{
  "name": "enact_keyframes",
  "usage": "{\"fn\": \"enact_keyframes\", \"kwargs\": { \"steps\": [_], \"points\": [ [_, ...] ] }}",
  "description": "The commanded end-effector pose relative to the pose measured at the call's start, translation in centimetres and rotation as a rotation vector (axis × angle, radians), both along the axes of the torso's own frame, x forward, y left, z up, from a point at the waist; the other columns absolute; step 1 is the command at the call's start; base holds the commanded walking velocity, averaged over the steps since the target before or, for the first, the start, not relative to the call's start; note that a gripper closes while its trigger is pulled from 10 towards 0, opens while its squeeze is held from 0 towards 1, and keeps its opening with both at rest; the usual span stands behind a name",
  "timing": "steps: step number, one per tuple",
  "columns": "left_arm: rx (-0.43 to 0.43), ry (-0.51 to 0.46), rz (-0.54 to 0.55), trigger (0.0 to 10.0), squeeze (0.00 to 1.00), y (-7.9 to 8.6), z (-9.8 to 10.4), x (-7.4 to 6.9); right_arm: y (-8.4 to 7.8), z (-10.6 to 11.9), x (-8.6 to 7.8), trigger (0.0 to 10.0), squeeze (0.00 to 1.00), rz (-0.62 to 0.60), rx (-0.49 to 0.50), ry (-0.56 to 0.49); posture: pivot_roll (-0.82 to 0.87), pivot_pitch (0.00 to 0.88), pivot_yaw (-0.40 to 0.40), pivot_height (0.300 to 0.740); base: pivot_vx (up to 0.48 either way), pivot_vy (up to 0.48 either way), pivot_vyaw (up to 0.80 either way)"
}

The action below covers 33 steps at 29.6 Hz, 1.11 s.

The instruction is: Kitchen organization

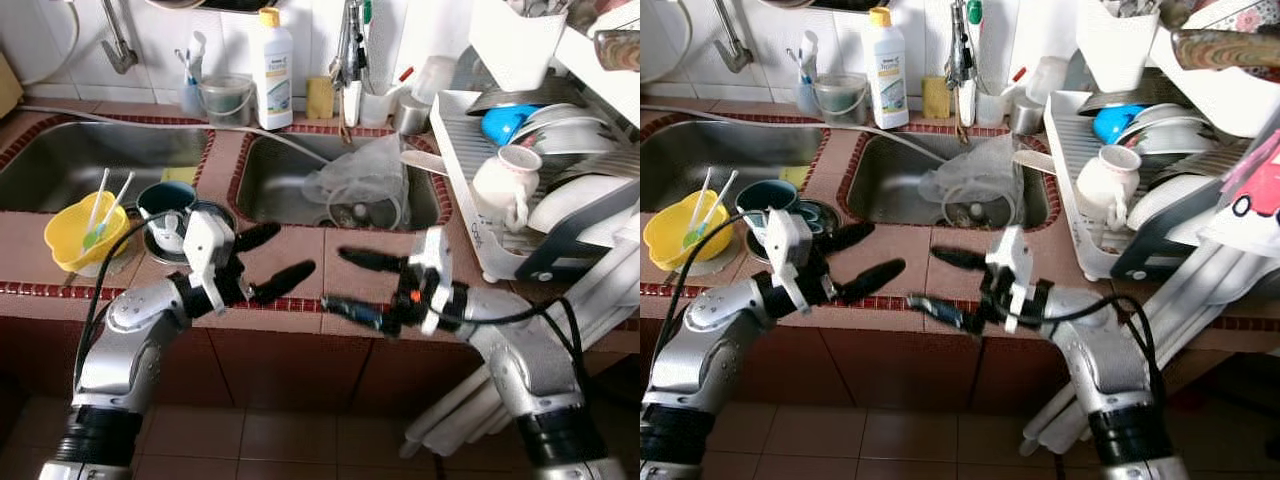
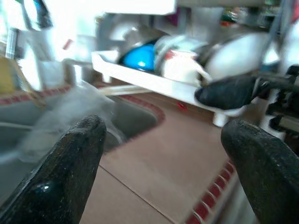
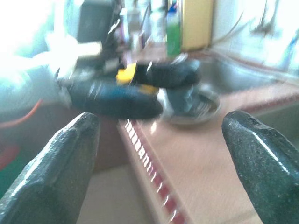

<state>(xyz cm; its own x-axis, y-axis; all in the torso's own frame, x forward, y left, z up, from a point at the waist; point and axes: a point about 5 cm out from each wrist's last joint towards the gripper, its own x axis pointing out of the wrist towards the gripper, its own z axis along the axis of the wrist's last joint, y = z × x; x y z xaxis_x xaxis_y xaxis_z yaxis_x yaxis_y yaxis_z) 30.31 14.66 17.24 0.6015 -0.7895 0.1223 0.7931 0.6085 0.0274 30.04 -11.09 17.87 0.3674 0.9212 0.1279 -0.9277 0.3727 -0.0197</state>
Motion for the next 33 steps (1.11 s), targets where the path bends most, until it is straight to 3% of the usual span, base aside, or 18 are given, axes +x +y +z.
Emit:
{"fn": "enact_keyframes", "kwargs": {
  "steps": [1,4,11,13,14,17,18,20,24,28,33],
  "points": [
    [0.014,-0.060,0.068,10.0,0.00,-0.1,0.9,0.2,-0.4,1.2,0.6,10.0,0.00,-0.073,0.037,-0.036,0.01,0.000,-0.020,0.740,0.000,0.000,0.00],
    [-0.011,-0.036,0.183,10.0,0.00,0.2,0.9,0.8,-0.7,1.6,1.3,10.0,0.00,-0.174,0.085,-0.047,0.01,0.001,-0.020,0.740,0.000,0.000,0.00],
    [-0.056,-0.007,0.333,10.0,0.00,1.2,0.9,1.3,-1.8,1.9,2.3,10.0,0.00,-0.379,0.163,-0.039,0.01,0.003,-0.018,0.740,0.000,0.000,0.00],
    [-0.091,0.018,0.428,10.0,0.00,1.8,0.9,1.6,-2.4,1.8,2.6,10.0,0.00,-0.485,0.198,-0.012,0.01,0.005,-0.017,0.740,0.000,0.000,0.00],
    [-0.120,0.032,0.505,10.0,0.00,2.3,0.8,1.8,-3.1,1.5,3.0,10.0,0.00,-0.601,0.220,0.000,0.01,0.007,-0.016,0.740,0.000,0.000,0.00],
    [-0.134,0.038,0.571,10.0,0.00,2.6,0.5,1.9,-3.8,1.2,3.1,10.0,0.00,-0.720,0.250,0.008,0.01,0.009,-0.013,0.740,0.000,0.000,0.00],
    [-0.165,0.048,0.626,10.0,0.00,2.7,0.2,1.9,-4.4,0.8,3.3,10.0,0.00,-0.821,0.272,0.029,0.01,0.010,-0.014,0.740,0.000,0.000,0.00],
    [-0.221,0.113,0.613,10.0,0.00,2.3,-0.5,1.9,-4.8,0.4,3.4,10.0,0.00,-0.890,0.285,0.035,0.01,0.011,-0.013,0.740,0.000,0.000,0.00],
    [-0.238,0.165,0.686,10.0,0.00,0.8,-2.0,1.8,-5.3,-1.0,3.5,10.0,0.00,-1.017,0.209,0.014,0.01,0.016,-0.026,0.740,0.000,0.000,0.00],
    [-0.125,0.173,0.657,10.0,0.00,-0.4,-3.5,1.8,-5.3,-1.5,3.6,10.0,0.00,-1.061,0.168,-0.007,0.01,0.015,-0.038,0.740,0.000,0.000,0.00],
    [-0.125,0.173,0.657,10.0,0.00,-0.4,-3.5,1.8,-5.3,-1.5,3.6,10.0,0.00,-1.061,0.168,-0.007,0.01,0.015,-0.038,0.740,0.000,0.000,0.00]
  ]
}}
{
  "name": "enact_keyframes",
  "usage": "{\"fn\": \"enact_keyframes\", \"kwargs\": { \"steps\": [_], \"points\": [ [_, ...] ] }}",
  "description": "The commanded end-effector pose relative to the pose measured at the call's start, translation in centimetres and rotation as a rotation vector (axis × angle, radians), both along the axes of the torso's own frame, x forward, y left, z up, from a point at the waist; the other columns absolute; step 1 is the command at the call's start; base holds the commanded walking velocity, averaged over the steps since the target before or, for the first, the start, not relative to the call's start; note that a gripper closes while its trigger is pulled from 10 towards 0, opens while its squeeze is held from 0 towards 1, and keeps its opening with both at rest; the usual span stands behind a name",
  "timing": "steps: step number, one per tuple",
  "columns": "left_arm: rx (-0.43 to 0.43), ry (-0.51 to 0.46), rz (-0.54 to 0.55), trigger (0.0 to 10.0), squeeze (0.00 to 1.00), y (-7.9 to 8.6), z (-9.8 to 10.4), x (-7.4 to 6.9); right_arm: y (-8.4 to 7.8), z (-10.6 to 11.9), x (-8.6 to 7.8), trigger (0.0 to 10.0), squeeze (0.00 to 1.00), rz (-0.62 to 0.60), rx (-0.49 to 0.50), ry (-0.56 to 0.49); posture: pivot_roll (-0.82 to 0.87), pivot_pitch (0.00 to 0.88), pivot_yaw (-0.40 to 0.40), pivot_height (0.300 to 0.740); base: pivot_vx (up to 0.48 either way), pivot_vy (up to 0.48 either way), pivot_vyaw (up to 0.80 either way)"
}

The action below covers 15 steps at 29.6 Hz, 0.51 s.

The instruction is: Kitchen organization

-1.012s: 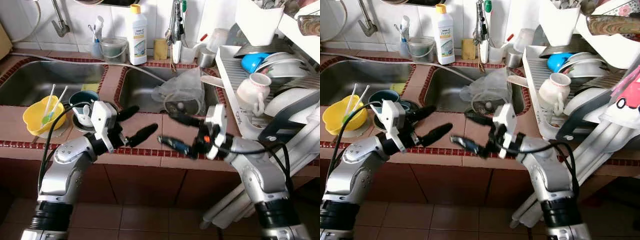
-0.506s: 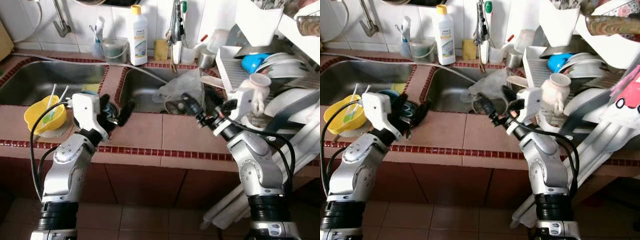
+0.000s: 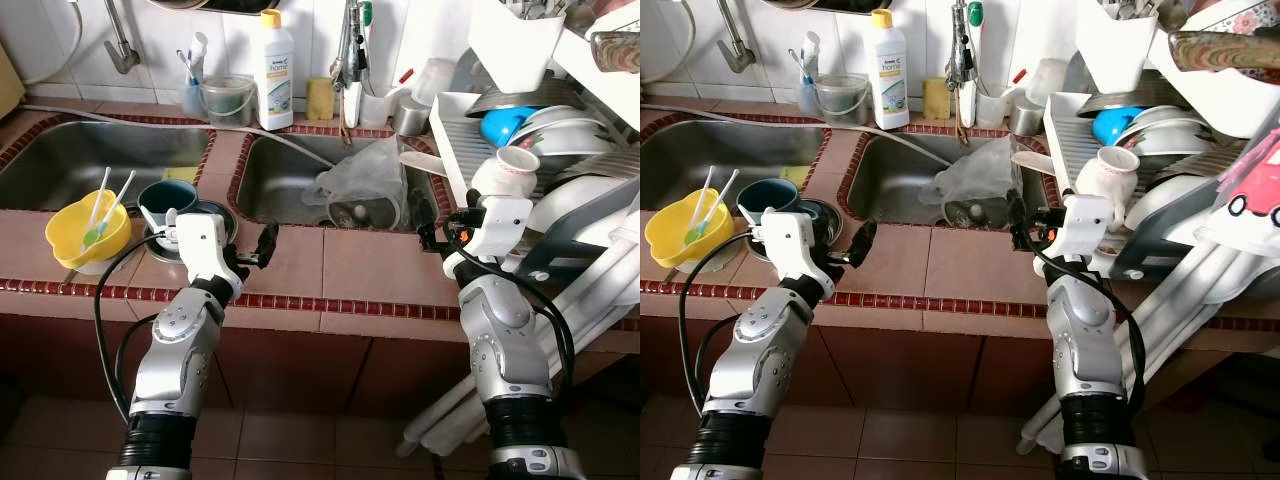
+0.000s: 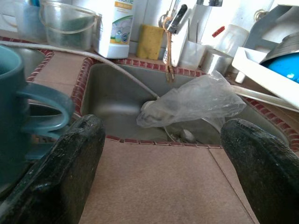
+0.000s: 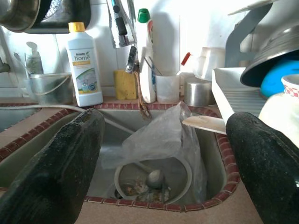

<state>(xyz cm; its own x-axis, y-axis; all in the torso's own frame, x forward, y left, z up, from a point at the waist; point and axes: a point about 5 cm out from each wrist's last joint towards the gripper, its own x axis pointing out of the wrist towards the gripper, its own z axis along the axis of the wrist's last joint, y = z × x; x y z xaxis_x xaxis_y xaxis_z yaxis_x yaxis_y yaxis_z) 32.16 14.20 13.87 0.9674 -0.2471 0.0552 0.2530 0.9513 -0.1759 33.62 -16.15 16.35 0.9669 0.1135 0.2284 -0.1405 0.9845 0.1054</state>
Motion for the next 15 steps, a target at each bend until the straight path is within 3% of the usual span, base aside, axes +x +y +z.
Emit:
{"fn": "enact_keyframes", "kwargs": {
  "steps": [1,3,5,7,15],
  "points": [
    [0.010,0.005,0.007,10.0,0.00,0.1,-0.1,0.0,-0.2,0.0,0.0,10.0,0.00,-0.012,-0.003,-0.001,0.01,0.015,-0.038,0.740,0.000,0.000,0.00],
    [0.013,-0.003,0.009,10.0,0.00,0.1,-0.1,0.0,0.0,0.0,0.0,10.0,0.00,-0.007,-0.001,-0.005,0.01,0.012,-0.035,0.740,0.000,0.000,0.00],
    [0.161,-0.120,0.089,10.0,0.00,1.1,1.5,0.2,0.8,0.9,-0.8,10.0,0.00,-0.009,-0.087,-0.081,-0.02,0.001,-0.008,0.740,0.000,0.000,0.00],
    [0.205,-0.175,0.126,10.0,0.00,1.4,2.2,0.0,1.2,1.4,-1.3,10.0,0.00,-0.020,-0.133,-0.130,-0.02,0.002,-0.008,0.740,0.000,0.000,0.00],
    [0.123,-0.153,0.169,10.0,0.00,1.2,1.3,-1.4,1.9,0.7,-2.5,10.0,0.00,-0.045,-0.121,-0.134,-0.01,0.003,-0.011,0.740,0.000,0.000,0.00]
  ]
}}
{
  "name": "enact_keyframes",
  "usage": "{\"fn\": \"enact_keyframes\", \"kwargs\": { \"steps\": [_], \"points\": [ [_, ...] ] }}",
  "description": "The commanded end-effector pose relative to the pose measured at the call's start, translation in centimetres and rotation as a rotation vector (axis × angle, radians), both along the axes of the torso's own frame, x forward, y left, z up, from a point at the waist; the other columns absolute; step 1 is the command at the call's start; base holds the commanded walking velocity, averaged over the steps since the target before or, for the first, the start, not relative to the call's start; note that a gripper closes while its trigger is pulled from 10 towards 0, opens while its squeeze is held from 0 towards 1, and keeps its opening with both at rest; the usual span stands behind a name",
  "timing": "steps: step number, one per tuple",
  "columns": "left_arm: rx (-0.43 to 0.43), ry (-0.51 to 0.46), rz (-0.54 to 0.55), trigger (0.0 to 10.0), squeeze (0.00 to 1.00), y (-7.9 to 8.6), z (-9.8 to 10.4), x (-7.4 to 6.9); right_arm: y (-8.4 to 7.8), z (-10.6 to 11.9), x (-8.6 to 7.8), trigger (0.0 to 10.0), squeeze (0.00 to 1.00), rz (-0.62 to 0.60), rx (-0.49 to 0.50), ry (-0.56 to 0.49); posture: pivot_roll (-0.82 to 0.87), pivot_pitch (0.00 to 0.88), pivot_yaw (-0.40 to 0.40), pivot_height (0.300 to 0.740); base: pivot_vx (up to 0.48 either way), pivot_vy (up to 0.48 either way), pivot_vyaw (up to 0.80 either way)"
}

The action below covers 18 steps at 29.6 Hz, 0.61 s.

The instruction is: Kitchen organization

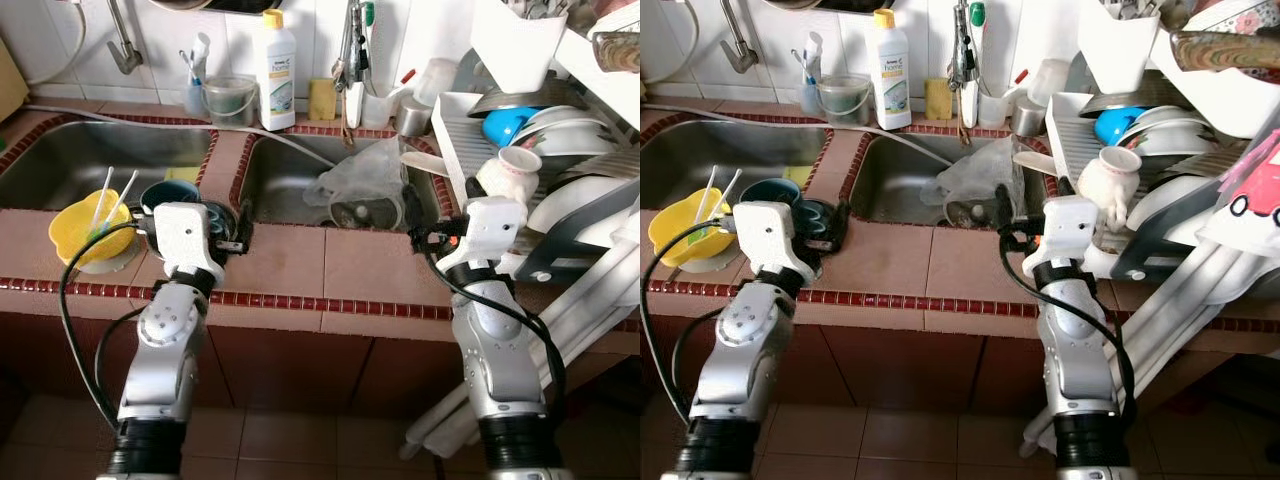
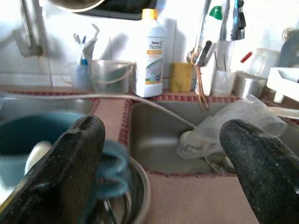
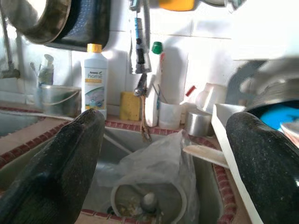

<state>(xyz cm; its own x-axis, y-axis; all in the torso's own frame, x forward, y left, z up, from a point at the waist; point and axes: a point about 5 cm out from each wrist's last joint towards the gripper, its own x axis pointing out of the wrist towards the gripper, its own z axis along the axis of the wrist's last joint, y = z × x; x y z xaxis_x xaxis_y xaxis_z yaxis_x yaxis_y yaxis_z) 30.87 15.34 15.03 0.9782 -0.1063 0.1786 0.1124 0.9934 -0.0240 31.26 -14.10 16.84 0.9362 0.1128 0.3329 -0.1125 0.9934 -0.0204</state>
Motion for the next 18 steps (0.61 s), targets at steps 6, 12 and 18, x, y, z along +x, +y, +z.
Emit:
{"fn": "enact_keyframes", "kwargs": {
  "steps": [6,12,18],
  "points": [
    [0.025,0.013,-0.001,10.0,0.00,0.5,-0.4,-0.4,-0.4,-0.6,-0.1,10.0,0.00,-0.036,-0.031,0.028,-0.01,0.002,-0.009,0.740,0.000,0.000,0.00],
    [0.037,0.005,0.026,10.0,0.00,1.3,0.1,-0.1,-1.2,-0.1,0.1,10.0,0.00,-0.068,-0.072,0.004,-0.01,0.000,-0.010,0.740,0.000,0.000,0.00],
    [0.034,0.005,0.026,10.0,0.00,1.2,0.2,-0.2,-1.2,-0.2,0.1,10.0,0.00,-0.065,-0.079,0.008,-0.01,0.000,-0.012,0.740,0.000,0.000,0.00]
  ]
}}
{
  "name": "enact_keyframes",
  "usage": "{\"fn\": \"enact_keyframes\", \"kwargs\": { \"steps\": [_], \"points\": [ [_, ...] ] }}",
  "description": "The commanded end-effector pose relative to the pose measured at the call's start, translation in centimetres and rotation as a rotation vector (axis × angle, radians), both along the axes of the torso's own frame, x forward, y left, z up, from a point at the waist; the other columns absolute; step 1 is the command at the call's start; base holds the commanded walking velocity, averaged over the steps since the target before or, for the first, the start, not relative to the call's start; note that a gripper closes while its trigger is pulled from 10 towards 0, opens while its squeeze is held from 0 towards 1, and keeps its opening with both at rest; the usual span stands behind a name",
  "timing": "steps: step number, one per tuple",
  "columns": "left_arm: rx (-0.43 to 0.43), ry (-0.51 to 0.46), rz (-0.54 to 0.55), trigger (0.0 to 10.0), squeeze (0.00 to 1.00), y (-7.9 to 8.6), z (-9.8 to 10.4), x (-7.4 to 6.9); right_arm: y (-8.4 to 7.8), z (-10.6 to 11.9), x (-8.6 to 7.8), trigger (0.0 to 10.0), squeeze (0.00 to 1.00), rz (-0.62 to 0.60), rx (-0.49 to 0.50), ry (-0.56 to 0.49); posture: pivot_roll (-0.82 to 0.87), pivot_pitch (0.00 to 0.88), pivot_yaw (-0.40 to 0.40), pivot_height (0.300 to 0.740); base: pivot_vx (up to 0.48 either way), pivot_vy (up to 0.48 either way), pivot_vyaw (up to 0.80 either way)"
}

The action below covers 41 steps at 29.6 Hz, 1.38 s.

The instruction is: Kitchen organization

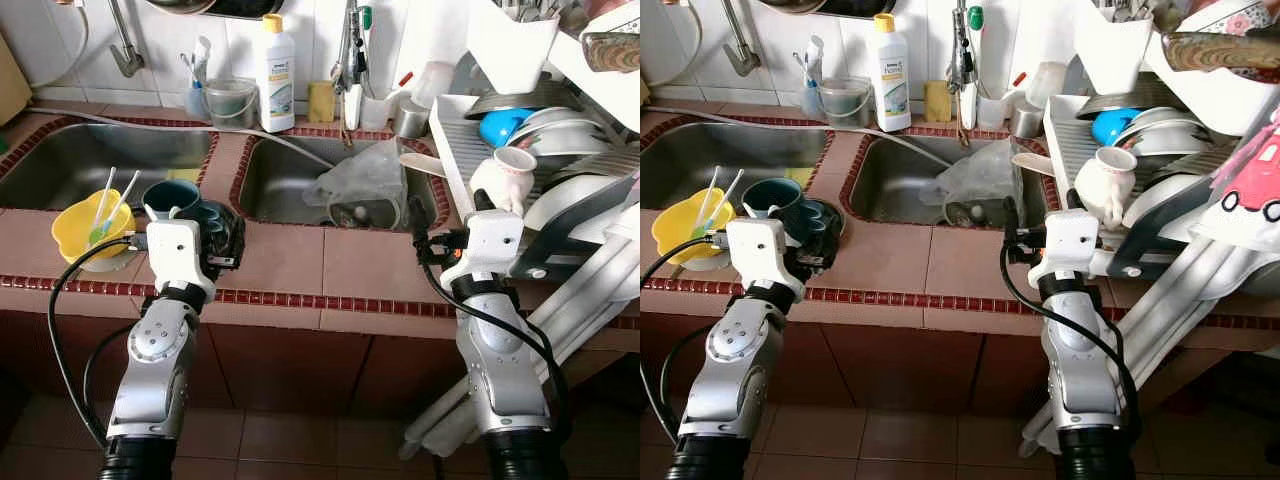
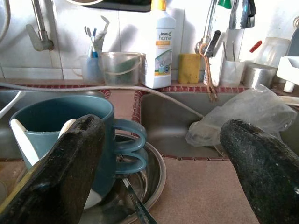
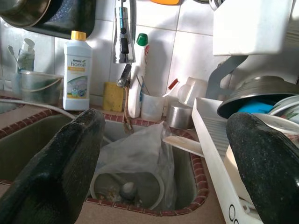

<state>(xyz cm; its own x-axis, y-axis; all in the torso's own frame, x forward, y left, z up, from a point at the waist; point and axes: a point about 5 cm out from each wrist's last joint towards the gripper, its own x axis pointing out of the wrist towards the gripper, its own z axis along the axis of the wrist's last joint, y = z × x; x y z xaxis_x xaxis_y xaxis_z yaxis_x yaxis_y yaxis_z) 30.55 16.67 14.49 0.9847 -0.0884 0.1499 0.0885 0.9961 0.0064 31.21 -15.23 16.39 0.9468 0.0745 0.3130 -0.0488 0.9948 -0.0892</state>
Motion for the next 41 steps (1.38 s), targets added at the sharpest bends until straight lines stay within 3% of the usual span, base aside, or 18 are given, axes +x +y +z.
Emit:
{"fn": "enact_keyframes", "kwargs": {
  "steps": [1,9,35,41],
  "points": [
    [0.001,-0.019,0.002,10.0,0.00,-0.16,0.75,0.10,0.02,0.16,0.06,10.0,0.00,0.003,-0.013,-0.004,-0.01,0.000,-0.014,0.740,0.000,0.000,0.00],
    [0.009,-0.011,-0.006,10.0,0.00,-0.23,0.54,-0.11,0.42,-0.01,-0.02,10.0,0.00,0.014,-0.032,-0.002,-0.01,0.000,-0.017,0.740,0.000,0.098,0.00],
    [0.030,-0.005,-0.028,10.0,0.00,-0.55,0.61,-0.19,0.99,-0.28,-0.24,10.0,0.00,0.042,-0.060,-0.002,0.00,0.000,-0.016,0.740,0.000,0.394,0.00],
    [0.058,-0.005,-0.044,10.0,0.00,-0.91,0.60,-0.16,1.01,-0.32,-0.30,10.0,0.00,0.042,-0.065,-0.001,-0.01,0.000,-0.012,0.740,0.000,0.000,0.00]
  ]
}}
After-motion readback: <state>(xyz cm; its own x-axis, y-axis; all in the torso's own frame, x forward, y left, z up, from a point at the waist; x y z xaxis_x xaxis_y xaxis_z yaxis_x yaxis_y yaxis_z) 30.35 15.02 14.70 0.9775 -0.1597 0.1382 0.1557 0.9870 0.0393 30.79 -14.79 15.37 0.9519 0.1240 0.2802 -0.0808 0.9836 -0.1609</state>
